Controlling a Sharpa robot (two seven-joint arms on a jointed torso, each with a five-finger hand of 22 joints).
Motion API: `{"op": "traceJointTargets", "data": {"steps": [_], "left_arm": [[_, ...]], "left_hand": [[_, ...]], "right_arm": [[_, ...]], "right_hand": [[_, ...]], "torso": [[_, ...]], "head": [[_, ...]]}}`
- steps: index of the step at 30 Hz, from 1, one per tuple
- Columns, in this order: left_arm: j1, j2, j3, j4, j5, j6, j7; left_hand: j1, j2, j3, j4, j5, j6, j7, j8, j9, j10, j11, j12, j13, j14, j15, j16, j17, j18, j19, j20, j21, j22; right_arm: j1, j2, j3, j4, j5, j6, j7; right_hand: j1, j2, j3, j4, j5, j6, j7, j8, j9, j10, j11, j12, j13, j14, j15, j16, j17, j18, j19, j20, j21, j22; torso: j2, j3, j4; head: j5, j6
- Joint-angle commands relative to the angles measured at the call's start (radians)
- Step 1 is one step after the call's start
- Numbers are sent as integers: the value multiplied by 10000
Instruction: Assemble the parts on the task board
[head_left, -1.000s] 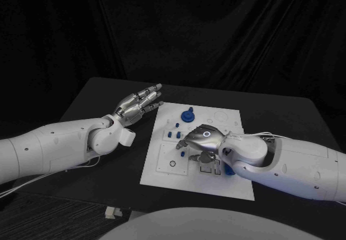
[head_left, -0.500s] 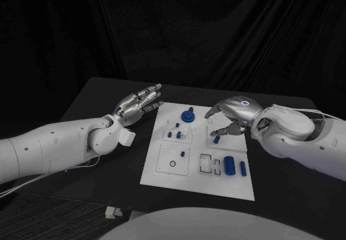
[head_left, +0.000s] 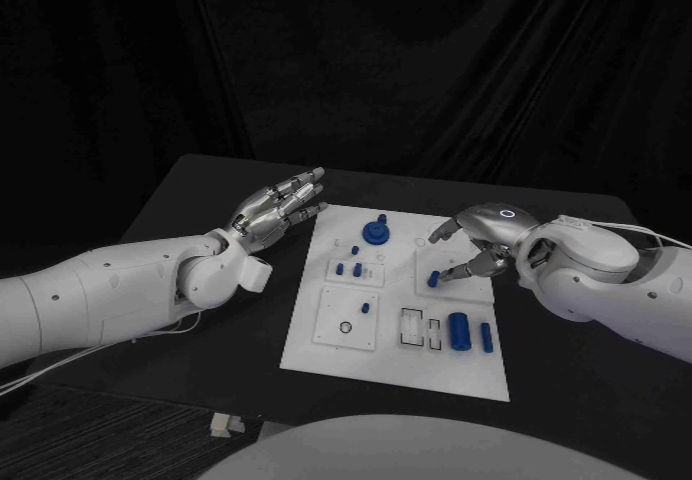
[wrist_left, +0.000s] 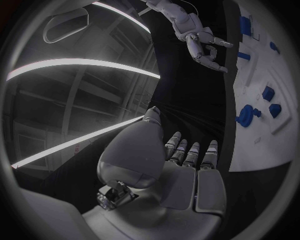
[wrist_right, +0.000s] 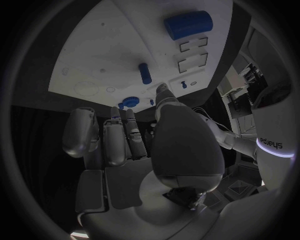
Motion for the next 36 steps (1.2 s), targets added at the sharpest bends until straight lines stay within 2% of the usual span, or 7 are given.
{"op": "traceJointTargets", "data": {"steps": [1, 5, 9, 13, 19, 24, 36], "left_arm": [[-10, 21, 11, 2, 9, 88, 669], [-11, 28, 11, -11, 9, 95, 668], [-11, 38, 11, -11, 9, 107, 677], [-11, 56, 11, -15, 9, 123, 677], [-12, 57, 11, -10, 9, 135, 666], [-12, 49, 11, -12, 9, 134, 660], [-15, 76, 11, -21, 9, 185, 626]], "left_hand": [[82, 9, -7, -42, 45, 12, 37, 17, 4, -42, -60, -35, 0, -33, 64, -5, -12, 164, -22, 7, 9, -4], [89, 12, -8, -47, 55, 20, 52, 20, 6, -42, -62, -41, -1, -32, 63, -3, -11, 164, -22, 9, 10, -2], [93, 14, -7, -50, 62, 10, 57, 19, 5, -43, -62, -41, -1, -33, 64, -5, -12, 164, -22, 9, 10, -4], [98, 17, -6, -55, 73, 13, 59, 19, 5, -43, -58, -44, -1, -33, 65, -5, -12, 164, -21, 10, 10, -1], [106, 20, -5, -62, 85, 6, 63, 19, 4, -43, -55, -43, -1, -33, 66, -4, -12, 164, -21, 12, 10, -4], [106, 20, -5, -62, 85, 6, 63, 19, 4, -43, -55, -43, -1, -33, 66, -4, -12, 164, -21, 12, 10, -4], [129, 34, 1, -80, 115, 2, 70, 20, 4, -43, -42, -42, -1, -33, 67, -5, -12, 164, -21, 14, 10, -8]], "right_arm": [[-105, 25, 8, -62, -48, 286, -113], [-188, 55, 9, -96, -64, 315, 8], [-266, 109, 9, -135, -71, 366, 103], [-373, 207, 9, -212, -74, 375, 208], [-550, 379, 9, -367, -75, 401, 358], [-665, 512, 9, -486, -75, 390, 478], [-787, 714, 9, -657, -75, 384, 681]], "right_hand": [[241, 215, 177, -8, 19, 160, 126, 74, -41, 250, -44, 114, 22, 397, 13, -4, 62, -103, 50, -44, 17, 1518], [450, 377, 333, -25, 242, 262, 210, 64, -113, 449, -72, 161, 15, 415, 1, 37, 119, -107, 60, -48, 45, 1525], [761, 591, 527, -56, 759, 391, 344, 57, -199, 575, -99, 144, 6, 416, -24, 47, 120, -102, 53, -67, 30, 1522], [1363, 914, 805, -193, 1825, 665, 526, 106, -268, 694, -121, 93, 10, 407, -45, 39, 91, -88, 18, -90, -54, 1501], [1782, 1124, 1005, -491, 2514, 852, 596, 106, -320, 806, -129, 54, 14, 384, -53, -9, 7, -74, -23, -97, -153, 1478], [1980, 1247, 1138, -704, 2486, 1067, 735, 159, -321, 1024, -165, 105, 29, 386, -63, -5, 14, -69, -32, -106, -171, 1475], [2137, 1354, 1402, -931, 2410, 1530, 865, 256, -324, 1622, -268, 103, 16, 378, -114, 2, 31, -60, -72, -146, -236, 1464]], "torso": [[0, 0, 2], [0, 0, 1], [0, -1, 1], [-1, -1, 1], [-1, -1, 2], [0, -1, 1], [-1, -2, 2]], "head": [[0, -2], [-24, -2], [-58, -2], [-57, -2], [-71, -2], [-59, -2], [-49, -2]]}}
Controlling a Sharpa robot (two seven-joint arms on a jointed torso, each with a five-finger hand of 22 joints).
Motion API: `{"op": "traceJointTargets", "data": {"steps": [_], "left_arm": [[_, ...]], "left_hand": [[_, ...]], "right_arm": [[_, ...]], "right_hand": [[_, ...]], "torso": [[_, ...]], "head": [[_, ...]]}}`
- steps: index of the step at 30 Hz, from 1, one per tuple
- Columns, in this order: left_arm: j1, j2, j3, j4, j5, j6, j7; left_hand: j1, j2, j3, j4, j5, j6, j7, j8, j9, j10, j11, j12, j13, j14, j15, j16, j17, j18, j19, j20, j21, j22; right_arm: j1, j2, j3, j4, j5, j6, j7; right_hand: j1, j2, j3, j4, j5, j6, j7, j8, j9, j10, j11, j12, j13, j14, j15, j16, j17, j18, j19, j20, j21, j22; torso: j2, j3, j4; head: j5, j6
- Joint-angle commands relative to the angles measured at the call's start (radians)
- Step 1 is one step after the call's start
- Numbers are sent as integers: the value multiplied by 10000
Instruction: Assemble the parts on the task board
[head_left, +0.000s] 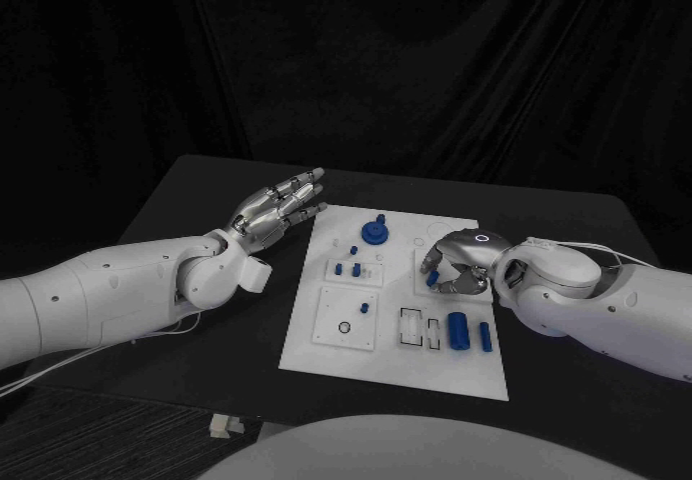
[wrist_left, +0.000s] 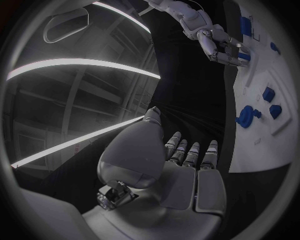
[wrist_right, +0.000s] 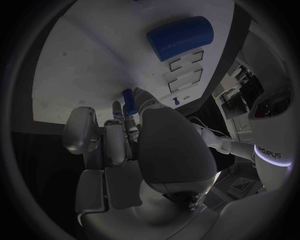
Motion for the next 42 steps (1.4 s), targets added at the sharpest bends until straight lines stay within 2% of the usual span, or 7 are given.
{"op": "traceJointTargets", "data": {"steps": [1, 4, 9, 22, 28, 36, 42], "left_arm": [[-12, 26, 10, 11, 9, 159, 621], [-13, 29, 10, 10, 9, 174, 608], [-17, 38, 10, 6, 9, 200, 588], [-35, 59, 10, -21, 9, 275, 523], [-40, 38, 10, -18, 8, 271, 498], [-45, 52, 10, -38, 8, 269, 466], [-47, 88, 10, -71, 8, 281, 483]], "left_hand": [[88, -6, 0, -81, 38, 2, 70, 20, 4, -11, -11, -42, -1, -32, 67, -5, -16, 165, -21, 14, 10, -10], [101, 8, 7, -91, 51, 6, 75, 21, 5, -11, 2, -40, 0, -32, 68, -4, -16, 165, -20, 15, 10, -8], [125, 29, 19, -109, 66, 15, 81, 25, 6, -8, 25, -15, 4, -31, 78, 2, -13, 165, -19, 19, 11, -5], [266, 104, 87, -245, 165, -8, 88, 26, 4, -2, 61, -7, 5, -31, 117, 4, -13, 164, -14, 36, 13, -5], [302, 130, 109, -289, 225, -13, 87, 27, 4, -2, 65, -3, 6, -31, 123, 8, -12, 163, -12, 46, 14, -4], [315, 141, 117, -309, 268, -12, 86, 28, 4, -2, 71, -7, 5, -31, 126, 5, -13, 163, -13, 48, 13, -10], [318, 156, 123, -318, 296, -10, 89, 29, 5, -2, 74, -1, 6, -32, 125, 2, -14, 162, -14, 48, 12, -17]], "right_arm": [[-33, 23, 6, -34, -61, 43, 217], [-43, 33, 6, -47, -61, -42, 318], [-53, 13, 6, -34, -61, -240, 456], [-6, -231, 8, 261, -61, -622, 465], [377, -483, 9, 774, -61, -748, 318], [993, -654, 9, 1717, -63, -629, 93], [1128, -322, 9, 2165, -418, -244, 74]], "right_hand": [[110, 11, 68, -49, -33, 191, -11, 77, 23, 134, -19, -1, -9, 366, -48, -3, 2, -62, -33, -40, -31, 1470], [199, 50, 210, -111, -21, 548, 36, 222, 100, 322, -55, -36, -12, 358, -49, -11, -10, -65, -38, -43, -28, 1472], [365, 65, 547, -220, -25, 1044, -31, 409, 277, 869, -130, -123, -17, 364, -17, 9, 22, -91, -15, -36, 87, 1504], [703, 32, 1249, -561, -105, 1504, 37, 531, 554, 1778, -162, -427, -27, 358, 71, 38, 60, -100, -23, 47, 181, 1524], [702, 28, 1321, -594, -145, 1557, 50, 540, 590, 1888, -176, -471, -24, 358, 62, 43, 68, -101, -25, 44, 197, 1526], [720, 4, 1391, -635, -117, 1526, 86, 502, 598, 1917, -159, -538, -30, 360, 69, 59, 97, -105, -27, 44, 219, 1531], [682, -48, 1466, -653, -32, 1468, 129, 438, 600, 1916, -125, -640, -34, 352, 95, 59, 98, -107, -40, 59, 217, 1530]], "torso": [[0, -2, 1], [0, -1, 1], [-2, -2, -1], [0, -2, 0], [0, -2, 1], [-3, -4, 0], [-2, -4, 0]], "head": [[9, -2], [12, -2], [27, -2], [80, -2], [138, -2], [95, -2], [84, -2]]}}
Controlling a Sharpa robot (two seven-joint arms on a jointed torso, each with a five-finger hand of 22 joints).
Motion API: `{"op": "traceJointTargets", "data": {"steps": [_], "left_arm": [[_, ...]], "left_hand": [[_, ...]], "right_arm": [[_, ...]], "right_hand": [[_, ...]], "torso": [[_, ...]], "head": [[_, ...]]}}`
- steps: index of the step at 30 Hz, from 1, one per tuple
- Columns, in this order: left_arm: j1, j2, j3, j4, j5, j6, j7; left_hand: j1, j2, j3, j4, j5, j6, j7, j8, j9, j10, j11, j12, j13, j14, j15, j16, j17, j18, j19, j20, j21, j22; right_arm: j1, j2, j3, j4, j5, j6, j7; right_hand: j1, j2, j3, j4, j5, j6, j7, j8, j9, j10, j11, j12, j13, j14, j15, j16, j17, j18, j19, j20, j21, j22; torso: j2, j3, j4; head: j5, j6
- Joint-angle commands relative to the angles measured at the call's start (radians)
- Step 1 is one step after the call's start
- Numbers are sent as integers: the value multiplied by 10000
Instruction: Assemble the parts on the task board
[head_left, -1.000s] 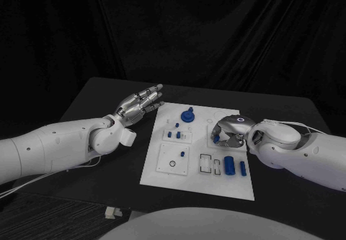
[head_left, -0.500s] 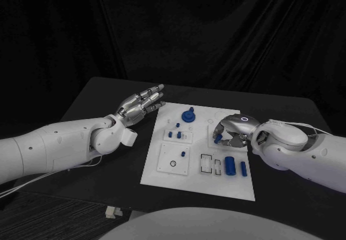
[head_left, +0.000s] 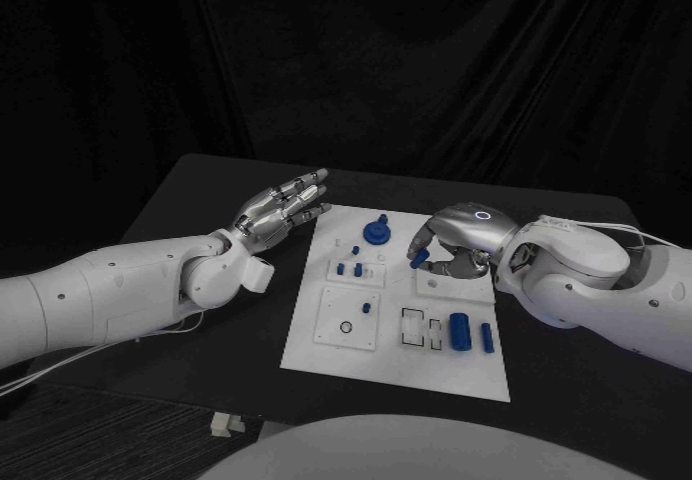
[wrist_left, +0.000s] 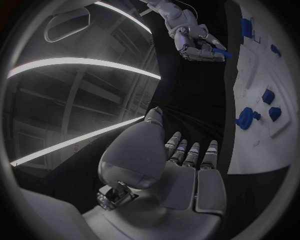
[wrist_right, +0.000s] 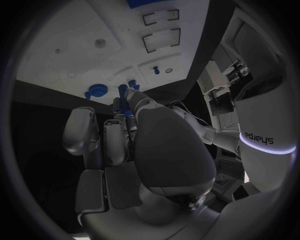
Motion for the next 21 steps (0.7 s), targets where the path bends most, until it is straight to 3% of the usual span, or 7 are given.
{"op": "traceJointTargets", "data": {"steps": [1, 6, 13, 21], "left_arm": [[-14, 36, 10, -13, 9, 132, 491], [-15, 41, 10, -24, 9, 89, 561], [-16, 16, 10, -14, 9, 62, 560], [-16, -11, 10, -13, 9, 53, 539]], "left_hand": [[92, 20, -13, -68, 67, 7, 89, 33, 8, -2, 76, 2, 6, 4, 88, 0, -17, 161, -14, 47, 12, -18], [80, 54, -9, -61, 77, 53, 108, 47, 15, 2, 79, 24, 10, 2, 61, -8, -20, 161, -17, 37, 9, -32], [75, 67, -9, -57, 81, 62, 113, 51, 16, 3, 86, 31, 11, 2, 44, -5, -19, 161, -15, 30, 11, -23], [66, 99, -3, -47, 88, 40, 121, 48, 12, 4, 93, 20, 9, 2, 33, -7, -19, 162, -12, 27, 13, -12]], "right_arm": [[36, 292, -2, 203, -562, 296, -199], [-85, 977, -1, 233, -1498, 426, -28], [-482, 2046, 0, -52, -2640, 675, 142], [-884, 2753, 1, -455, -2954, 901, 222]], "right_hand": [[0, -76, 91, 8, 102, -43, 73, -74, 18, 59, 29, -76, -2, 349, 99, 54, -6, -105, -44, 62, 44, 1522], [-7, -104, 135, -12, 152, -71, 79, -107, 17, 63, 36, -121, -1, 347, 107, 62, 7, -107, -48, 70, 55, 1525], [-10, -137, 177, -38, 164, -101, 85, -141, 15, 52, 46, -170, -2, 348, 114, 71, 22, -109, -49, 75, 69, 1527], [-27, -150, 249, -67, 144, -106, 97, -172, 22, 78, 54, -222, 8, 345, 127, 81, 37, -106, -63, 88, 57, 1523]], "torso": [[0, 0, 1], [5, 0, 0], [3, 0, 6], [2, -2, 0]], "head": [[-42, -2], [-79, -2], [-51, -2], [-48, -2]]}}
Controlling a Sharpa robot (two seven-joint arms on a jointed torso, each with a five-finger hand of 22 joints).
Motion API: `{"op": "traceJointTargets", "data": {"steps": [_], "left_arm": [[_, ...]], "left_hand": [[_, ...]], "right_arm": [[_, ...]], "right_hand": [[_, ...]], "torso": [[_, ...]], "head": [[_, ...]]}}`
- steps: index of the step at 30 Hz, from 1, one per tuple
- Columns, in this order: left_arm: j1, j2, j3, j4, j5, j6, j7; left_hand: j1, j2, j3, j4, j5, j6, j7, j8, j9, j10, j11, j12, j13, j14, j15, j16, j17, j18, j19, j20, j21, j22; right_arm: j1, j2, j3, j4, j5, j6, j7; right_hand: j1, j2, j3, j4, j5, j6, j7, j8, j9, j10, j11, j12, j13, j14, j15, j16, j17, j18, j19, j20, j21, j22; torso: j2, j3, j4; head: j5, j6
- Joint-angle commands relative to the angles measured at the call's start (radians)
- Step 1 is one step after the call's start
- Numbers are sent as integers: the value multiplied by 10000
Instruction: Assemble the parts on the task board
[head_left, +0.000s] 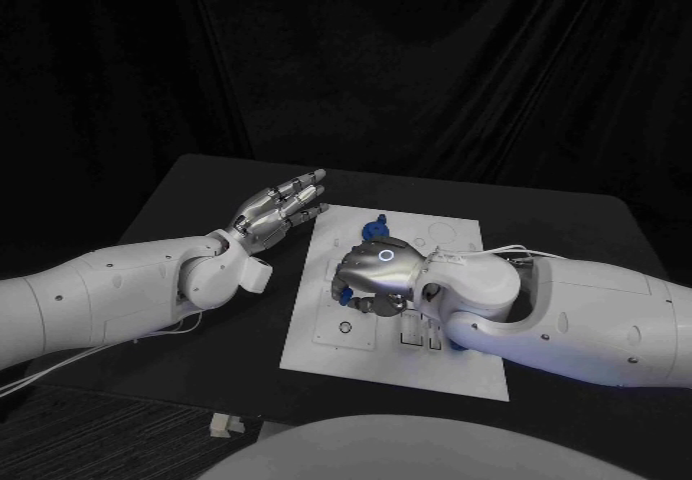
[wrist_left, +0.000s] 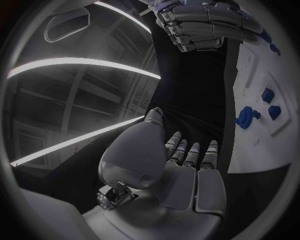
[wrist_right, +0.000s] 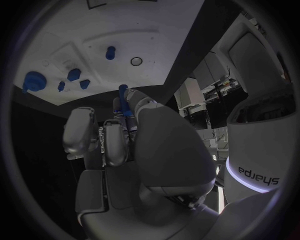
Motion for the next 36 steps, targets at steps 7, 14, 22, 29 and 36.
{"op": "traceJointTargets", "data": {"steps": [7, 14, 22, 29, 36], "left_arm": [[-11, -37, 10, 42, 10, 32, 501], [-11, 5, 10, 2, 10, 69, 478], [-11, 22, 10, -4, 10, 96, 454], [-12, 39, 10, -31, 10, 127, 429], [-12, 55, 10, -56, 10, 163, 400]], "left_hand": [[28, 70, 0, -47, 52, -1, 86, 48, 11, 4, 96, 31, 10, 2, 32, -5, -8, 162, -11, 27, 14, 13], [25, 81, 2, -43, 55, -5, 88, 48, 11, 4, 100, 20, 9, 2, 31, -8, -9, 163, -12, 27, 13, 7], [22, 99, 7, -38, 58, -6, 90, 48, 10, 4, 102, 18, 8, 2, 33, -5, -8, 163, -12, 28, 13, 8], [20, 119, 13, -34, 63, -2, 93, 49, 10, 3, 101, 13, 7, 2, 39, -3, -8, 163, -11, 29, 14, 9], [17, 159, 25, -26, 72, -8, 95, 50, 9, 2, 99, 9, 6, 3, 50, 1, -6, 163, -11, 32, 13, 6]], "right_arm": [[-309, 433, 8, -401, -658, 416, 145], [-467, 503, 8, -491, -671, 609, 95], [-641, 536, 8, -555, -678, 570, 73], [-730, 514, 8, -580, -679, 577, 60], [-820, 524, 8, -632, -679, 593, 63]], "right_hand": [[15, -61, 116, -40, 50, -17, 21, -58, 7, 106, 16, -65, 30, 354, 58, 53, 31, -104, -31, 53, 21, 1525], [9, -68, 127, -50, 46, -8, 19, -59, 11, 132, 12, -64, 34, 349, 57, 45, 15, -100, -39, 54, 6, 1521], [15, -78, 178, -97, 80, 20, 9, -64, 26, 203, -3, -69, 44, 343, 46, 49, 20, -96, -48, 51, 7, 1520], [12, -80, 181, -100, 83, 21, 10, -66, 26, 211, -3, -69, 45, 340, 46, 42, 7, -94, -53, 50, -6, 1517], [13, -81, 194, -112, 94, 23, 8, -70, 29, 233, -8, -67, 49, 338, 42, 42, 8, -92, -57, 50, -12, 1515]], "torso": [[-2, 1, -2], [-1, 0, -2], [0, 0, -3], [-2, 0, -1], [-2, 0, -2]], "head": [[-11, -2], [-33, -2], [-36, -2], [-9, -2], [-25, -2]]}}
